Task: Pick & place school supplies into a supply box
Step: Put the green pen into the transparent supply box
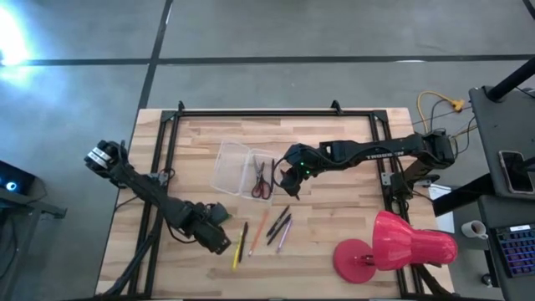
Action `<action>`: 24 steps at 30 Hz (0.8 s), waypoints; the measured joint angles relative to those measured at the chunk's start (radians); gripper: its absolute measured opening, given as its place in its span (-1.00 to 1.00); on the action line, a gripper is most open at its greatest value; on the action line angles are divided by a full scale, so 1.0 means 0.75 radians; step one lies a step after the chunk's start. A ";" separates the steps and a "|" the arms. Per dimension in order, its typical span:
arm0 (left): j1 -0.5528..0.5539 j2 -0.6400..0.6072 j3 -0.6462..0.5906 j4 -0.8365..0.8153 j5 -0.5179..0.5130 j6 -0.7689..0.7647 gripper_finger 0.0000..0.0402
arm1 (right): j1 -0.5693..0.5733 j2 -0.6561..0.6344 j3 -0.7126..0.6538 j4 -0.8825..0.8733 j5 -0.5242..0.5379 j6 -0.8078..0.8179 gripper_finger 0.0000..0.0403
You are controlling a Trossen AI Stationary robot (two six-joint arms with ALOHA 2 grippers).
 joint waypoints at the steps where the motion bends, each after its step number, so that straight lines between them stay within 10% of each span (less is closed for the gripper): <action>1: 0.000 0.003 0.000 -0.002 0.001 0.008 -0.47 | 0.000 0.000 0.000 0.000 0.000 0.000 -0.60; 13: 0.003 0.185 -0.018 -0.091 -0.041 0.210 -0.13 | 0.000 0.000 0.000 0.000 0.001 -0.011 -0.61; 24: 0.003 0.364 -0.021 0.022 0.026 0.340 -0.86 | 0.000 0.000 0.000 0.000 0.001 -0.011 -0.61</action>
